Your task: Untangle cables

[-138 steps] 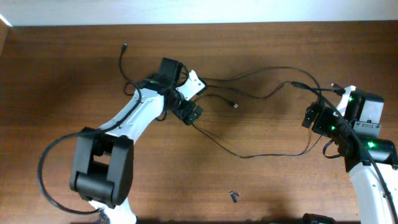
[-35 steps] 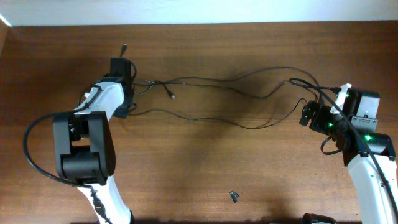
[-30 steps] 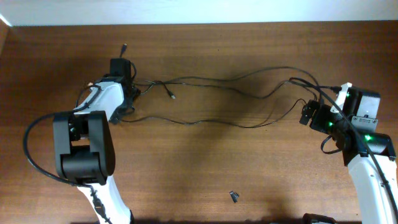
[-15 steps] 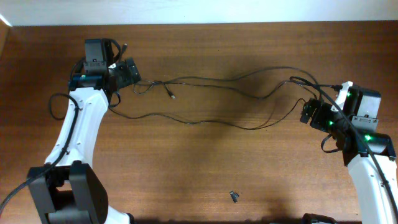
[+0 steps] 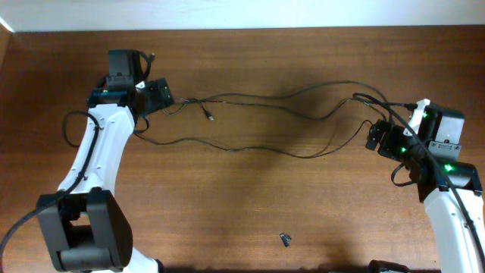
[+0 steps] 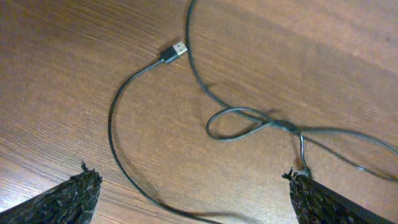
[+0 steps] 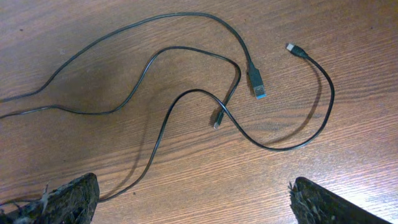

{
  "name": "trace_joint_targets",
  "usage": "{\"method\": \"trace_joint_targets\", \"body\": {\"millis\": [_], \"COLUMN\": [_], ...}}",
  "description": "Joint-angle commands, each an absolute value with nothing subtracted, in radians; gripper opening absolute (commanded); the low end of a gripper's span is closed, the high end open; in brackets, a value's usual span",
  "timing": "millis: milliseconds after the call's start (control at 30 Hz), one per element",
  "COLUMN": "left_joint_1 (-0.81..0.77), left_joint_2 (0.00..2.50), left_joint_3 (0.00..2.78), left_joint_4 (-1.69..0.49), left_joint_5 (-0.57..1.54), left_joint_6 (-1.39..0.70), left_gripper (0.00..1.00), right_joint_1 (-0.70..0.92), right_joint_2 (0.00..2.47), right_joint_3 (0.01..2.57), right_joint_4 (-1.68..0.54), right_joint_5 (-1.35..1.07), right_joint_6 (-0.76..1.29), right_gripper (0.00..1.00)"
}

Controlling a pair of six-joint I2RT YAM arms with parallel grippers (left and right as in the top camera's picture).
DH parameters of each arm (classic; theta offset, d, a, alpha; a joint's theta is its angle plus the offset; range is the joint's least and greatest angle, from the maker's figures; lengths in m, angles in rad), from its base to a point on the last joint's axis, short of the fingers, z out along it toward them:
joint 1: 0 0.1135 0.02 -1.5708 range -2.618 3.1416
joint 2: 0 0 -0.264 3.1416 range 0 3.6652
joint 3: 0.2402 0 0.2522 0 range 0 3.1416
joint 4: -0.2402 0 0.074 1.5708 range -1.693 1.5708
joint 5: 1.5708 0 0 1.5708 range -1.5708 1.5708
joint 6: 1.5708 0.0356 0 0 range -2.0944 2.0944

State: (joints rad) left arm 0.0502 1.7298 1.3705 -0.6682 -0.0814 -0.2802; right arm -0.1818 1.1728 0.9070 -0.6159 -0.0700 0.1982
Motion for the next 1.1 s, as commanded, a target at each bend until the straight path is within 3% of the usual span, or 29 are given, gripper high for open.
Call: {"method": "trace_joint_targets", "body": {"millis": [0, 67, 1067], "left_joint_1": [0.048, 0.048, 0.048], "left_joint_2": [1.737, 1.737, 1.737], "left_joint_3": [1.376, 1.376, 1.376], "left_joint_4": [-0.676, -0.703, -0.717], "left_joint_5": [0.211, 0.255, 0.255], "left_joint_6": [0.167, 0.249, 0.249], "left_gripper": [0.99, 1.0, 0.99], "right_joint_1": [-0.183, -0.183, -0.183], "right_joint_2": [1.174, 1.174, 1.174], "right_joint_3": [0.922, 0.922, 0.922], "right_joint_4": [-0.614, -0.614, -0.614], "right_joint_5": [-0.075, -0.075, -0.075], "right_joint_6": [0.191, 0.191, 0.191], "right_gripper": [0.99, 0.99, 0.99]}}
